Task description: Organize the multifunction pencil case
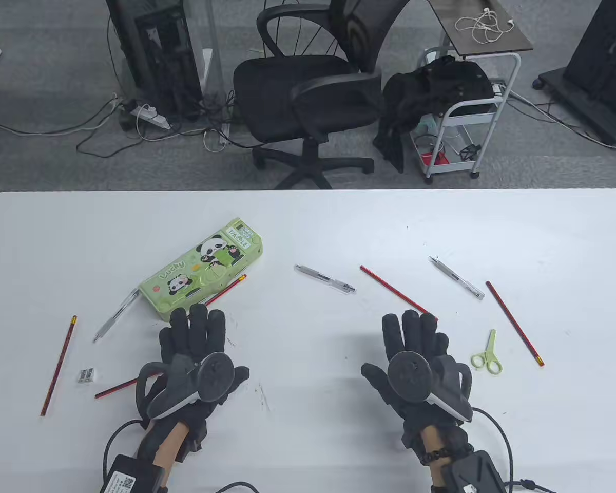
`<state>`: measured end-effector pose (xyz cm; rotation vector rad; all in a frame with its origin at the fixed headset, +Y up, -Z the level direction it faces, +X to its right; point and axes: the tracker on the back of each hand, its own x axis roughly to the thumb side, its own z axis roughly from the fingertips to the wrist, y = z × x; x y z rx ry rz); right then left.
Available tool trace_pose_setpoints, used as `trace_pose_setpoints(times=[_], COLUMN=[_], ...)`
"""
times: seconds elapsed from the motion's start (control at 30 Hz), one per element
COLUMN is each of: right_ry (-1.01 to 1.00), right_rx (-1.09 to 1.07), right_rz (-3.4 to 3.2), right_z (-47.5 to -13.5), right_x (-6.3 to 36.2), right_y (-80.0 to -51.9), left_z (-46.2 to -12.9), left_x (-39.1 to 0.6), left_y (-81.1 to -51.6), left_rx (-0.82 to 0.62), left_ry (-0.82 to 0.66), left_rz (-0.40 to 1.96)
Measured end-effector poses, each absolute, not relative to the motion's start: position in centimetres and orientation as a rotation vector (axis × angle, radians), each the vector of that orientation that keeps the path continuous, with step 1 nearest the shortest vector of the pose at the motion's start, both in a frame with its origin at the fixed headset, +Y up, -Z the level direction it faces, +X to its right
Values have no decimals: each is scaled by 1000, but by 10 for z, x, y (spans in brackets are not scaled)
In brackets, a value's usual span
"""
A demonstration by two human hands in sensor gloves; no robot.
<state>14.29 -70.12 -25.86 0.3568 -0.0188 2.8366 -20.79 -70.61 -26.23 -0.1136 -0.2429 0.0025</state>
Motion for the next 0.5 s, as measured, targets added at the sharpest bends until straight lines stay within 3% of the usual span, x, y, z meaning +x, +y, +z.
trace_pose_setpoints(times=[0.5], right_ry=[-10], right_rx=[368], right_rz=[2822], right_z=[-262], right_x=[144], right_y=[-702], left_z=[-264], left_x=[-215], left_y=[-704], left_rx=[-106], left_ry=[-229], left_rz=[36])
